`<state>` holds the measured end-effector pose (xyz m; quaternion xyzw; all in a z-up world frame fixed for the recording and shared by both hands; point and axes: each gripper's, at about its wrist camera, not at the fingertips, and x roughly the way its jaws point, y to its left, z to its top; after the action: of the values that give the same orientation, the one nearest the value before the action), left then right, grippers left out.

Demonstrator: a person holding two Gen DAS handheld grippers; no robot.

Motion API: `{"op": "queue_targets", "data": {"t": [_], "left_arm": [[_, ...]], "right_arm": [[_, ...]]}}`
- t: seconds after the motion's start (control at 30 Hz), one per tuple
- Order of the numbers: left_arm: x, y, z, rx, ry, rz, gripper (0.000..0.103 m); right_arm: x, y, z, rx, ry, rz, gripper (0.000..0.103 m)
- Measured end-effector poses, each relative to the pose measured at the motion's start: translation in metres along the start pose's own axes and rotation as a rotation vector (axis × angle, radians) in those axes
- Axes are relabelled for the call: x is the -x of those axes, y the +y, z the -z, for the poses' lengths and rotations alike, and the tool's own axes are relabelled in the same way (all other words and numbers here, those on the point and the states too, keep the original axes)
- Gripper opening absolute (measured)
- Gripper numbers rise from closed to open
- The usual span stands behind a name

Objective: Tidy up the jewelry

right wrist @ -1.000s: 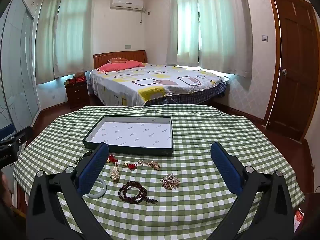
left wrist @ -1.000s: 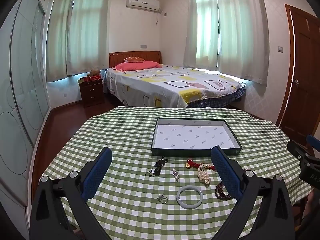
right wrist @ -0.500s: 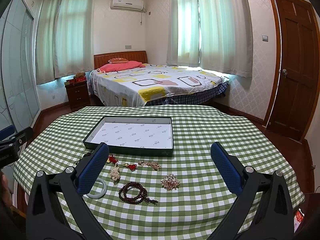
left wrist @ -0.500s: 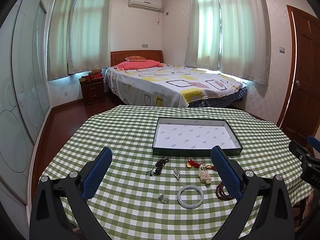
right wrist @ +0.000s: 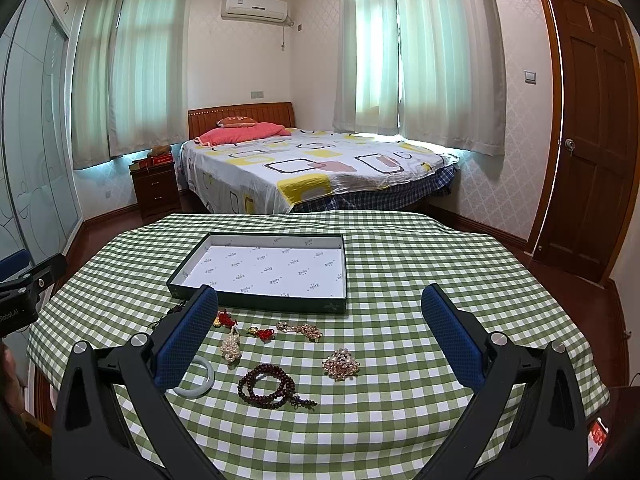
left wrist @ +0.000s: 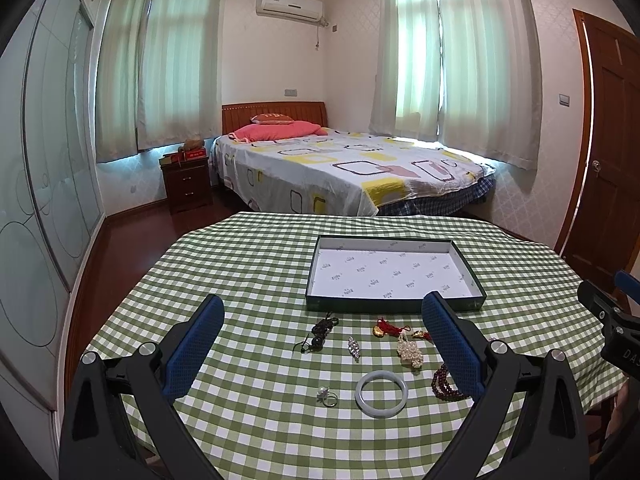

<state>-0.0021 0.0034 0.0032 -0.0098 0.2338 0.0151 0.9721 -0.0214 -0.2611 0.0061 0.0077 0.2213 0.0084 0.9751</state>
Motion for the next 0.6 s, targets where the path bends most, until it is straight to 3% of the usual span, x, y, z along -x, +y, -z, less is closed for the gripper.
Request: {"op": "queue_targets", "data": {"t": [0.6], "left_arm": [[-0.0014, 0.0031, 0.0008, -0.002, 0.005, -0.011, 0.096]], "right_arm": [[0.0003, 0.0006, -0.0007, 0.002, -0.003, 0.0, 0.099]]}}
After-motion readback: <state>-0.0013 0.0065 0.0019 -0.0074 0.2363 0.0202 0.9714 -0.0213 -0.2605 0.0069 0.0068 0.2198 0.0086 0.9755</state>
